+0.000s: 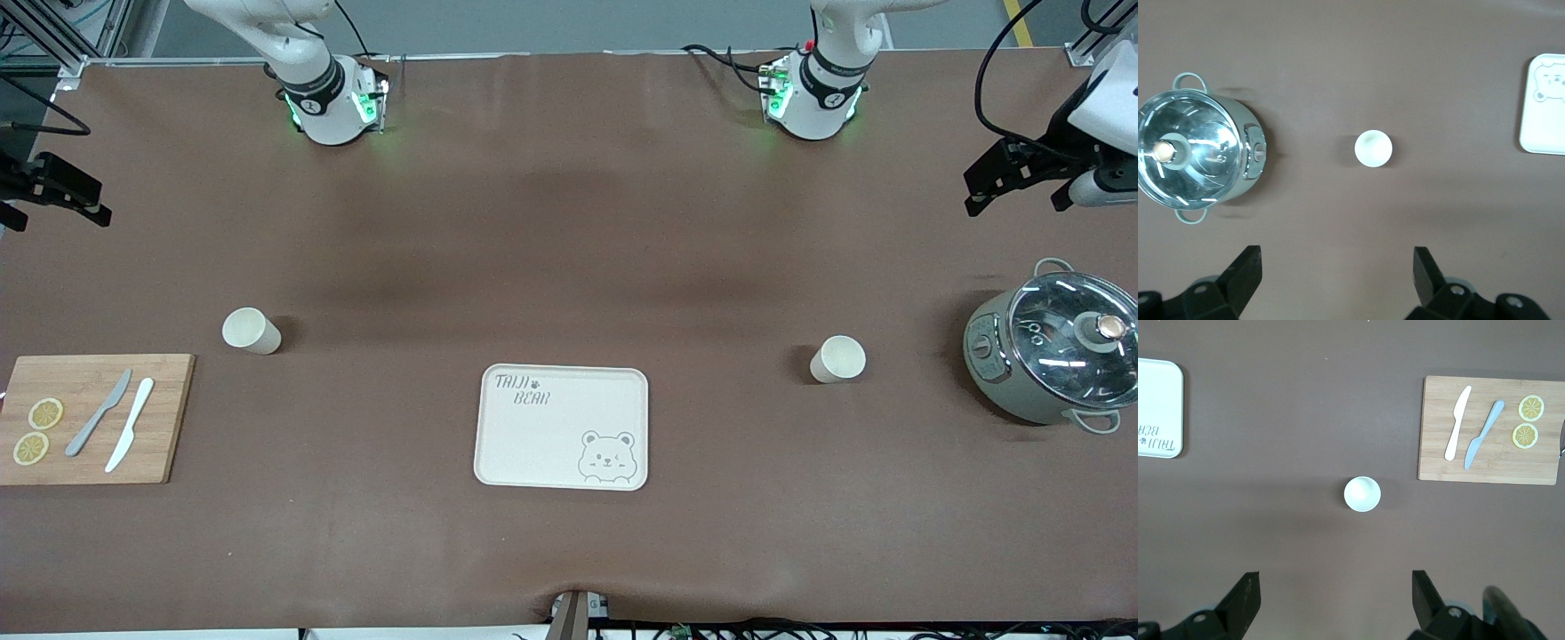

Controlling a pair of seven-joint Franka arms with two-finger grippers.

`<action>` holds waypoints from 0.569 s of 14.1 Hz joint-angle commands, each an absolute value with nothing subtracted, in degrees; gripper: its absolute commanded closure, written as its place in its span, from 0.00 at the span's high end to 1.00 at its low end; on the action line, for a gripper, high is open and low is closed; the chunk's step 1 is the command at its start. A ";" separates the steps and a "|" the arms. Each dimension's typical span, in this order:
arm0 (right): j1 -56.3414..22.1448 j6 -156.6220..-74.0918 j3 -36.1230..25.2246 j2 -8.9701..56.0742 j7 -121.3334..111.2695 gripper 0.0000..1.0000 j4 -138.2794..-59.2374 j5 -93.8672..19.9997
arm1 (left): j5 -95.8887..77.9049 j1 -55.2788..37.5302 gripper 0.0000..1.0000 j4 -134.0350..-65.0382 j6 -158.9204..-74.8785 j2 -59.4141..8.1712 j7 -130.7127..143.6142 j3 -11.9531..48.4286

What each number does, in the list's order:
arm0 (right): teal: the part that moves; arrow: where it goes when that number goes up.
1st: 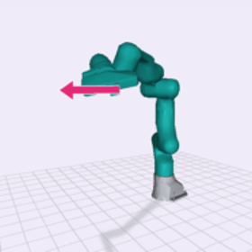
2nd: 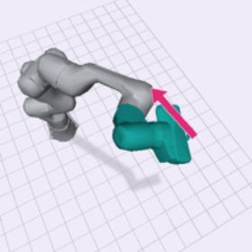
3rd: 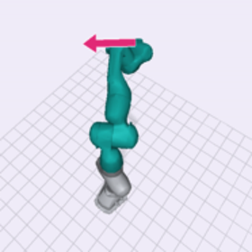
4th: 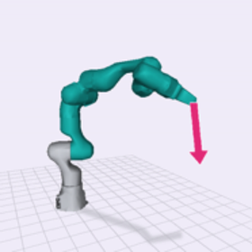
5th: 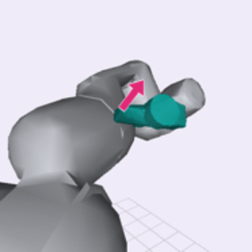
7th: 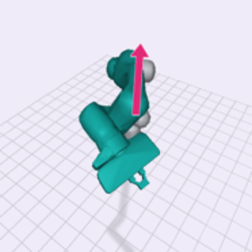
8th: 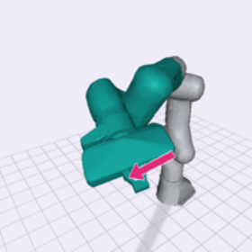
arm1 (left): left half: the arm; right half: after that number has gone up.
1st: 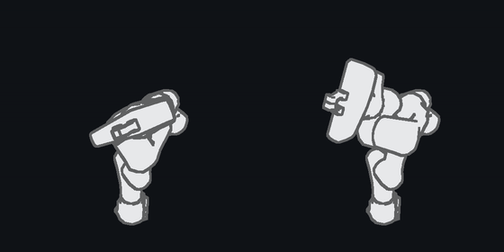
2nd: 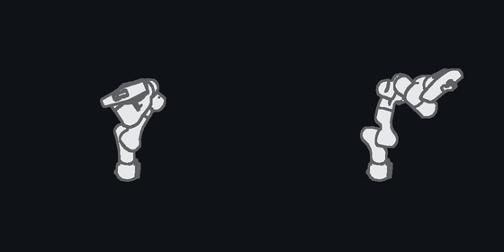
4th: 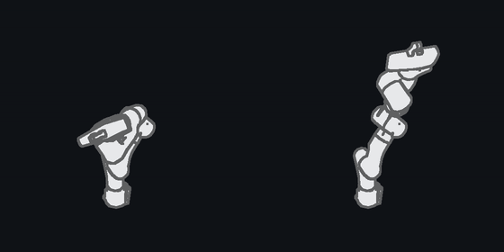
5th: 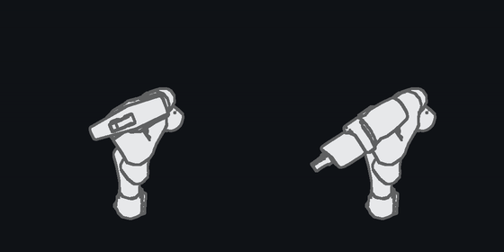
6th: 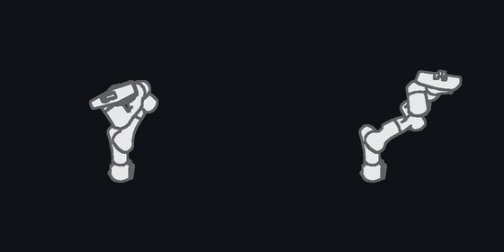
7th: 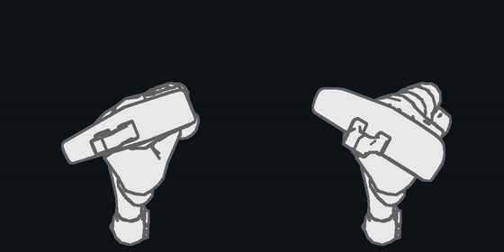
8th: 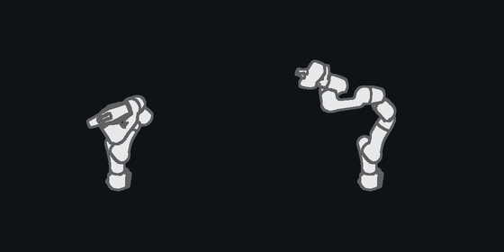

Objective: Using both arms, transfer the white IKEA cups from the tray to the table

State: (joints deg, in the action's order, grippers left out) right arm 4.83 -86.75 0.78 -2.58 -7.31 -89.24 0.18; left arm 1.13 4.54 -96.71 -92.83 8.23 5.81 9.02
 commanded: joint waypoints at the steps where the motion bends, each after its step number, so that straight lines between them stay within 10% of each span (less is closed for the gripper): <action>1: 5.54 -86.75 0.97 -4.04 -7.91 1.00 -90.44 -0.44 | -1.32 4.75 1.00 -98.17 -93.61 9.23 4.75 8.26; 8: 5.45 -86.75 1.05 -4.04 -8.09 1.00 -90.44 -0.35 | -0.35 6.24 1.00 -94.75 -89.03 7.56 2.82 8.26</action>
State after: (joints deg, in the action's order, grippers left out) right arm 4.83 -86.75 0.77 -2.58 -7.32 -89.24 0.18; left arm 0.04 5.91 -96.23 -90.31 8.20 4.86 8.39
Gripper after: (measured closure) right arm 0.000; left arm 0.000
